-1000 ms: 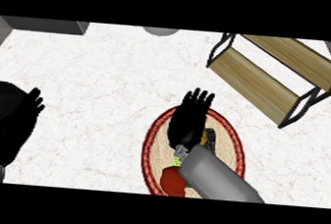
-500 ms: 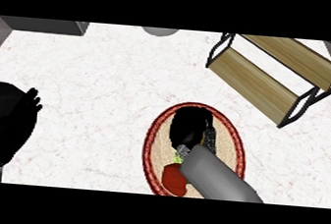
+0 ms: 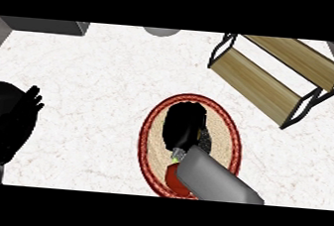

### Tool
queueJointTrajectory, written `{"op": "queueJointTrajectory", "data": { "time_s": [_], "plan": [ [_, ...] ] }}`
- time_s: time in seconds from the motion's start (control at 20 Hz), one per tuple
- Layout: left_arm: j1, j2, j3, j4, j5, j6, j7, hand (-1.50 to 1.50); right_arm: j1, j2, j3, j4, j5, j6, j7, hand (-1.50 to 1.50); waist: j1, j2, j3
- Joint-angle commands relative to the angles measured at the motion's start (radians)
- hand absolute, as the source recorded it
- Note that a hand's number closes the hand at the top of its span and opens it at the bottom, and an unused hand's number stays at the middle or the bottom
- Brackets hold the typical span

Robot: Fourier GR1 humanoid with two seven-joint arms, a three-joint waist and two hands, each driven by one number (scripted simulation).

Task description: Pick the squash from the placemat and place it in the tiered shelf

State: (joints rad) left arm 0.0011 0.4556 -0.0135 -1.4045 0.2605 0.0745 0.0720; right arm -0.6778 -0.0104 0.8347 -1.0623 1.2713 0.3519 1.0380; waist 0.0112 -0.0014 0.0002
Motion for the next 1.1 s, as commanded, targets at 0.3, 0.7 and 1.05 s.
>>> {"op": "queueJointTrajectory", "data": {
  "time_s": [0.3, 0.7, 1.05],
  "plan": [
    [0.012, -0.020, 0.016, 0.008, -0.004, 0.010, -0.017, 0.00, -0.027, 0.010, -0.382, -0.211, -0.175, -0.233, 0.105, 1.50, -0.016, 0.002, 0.005],
    [0.025, -0.007, 0.015, -0.006, 0.002, -0.033, -0.003, 0.00, -0.135, 0.010, -0.474, -0.426, -0.255, -0.241, 0.243, 1.50, -0.005, -0.009, 0.000],
    [0.018, 0.019, 0.040, -0.006, 0.009, -0.049, 0.023, 0.00, -0.199, 0.010, -0.509, -0.656, -0.235, -0.256, 0.371, 1.50, -0.014, -0.012, -0.001]
  ]
}}
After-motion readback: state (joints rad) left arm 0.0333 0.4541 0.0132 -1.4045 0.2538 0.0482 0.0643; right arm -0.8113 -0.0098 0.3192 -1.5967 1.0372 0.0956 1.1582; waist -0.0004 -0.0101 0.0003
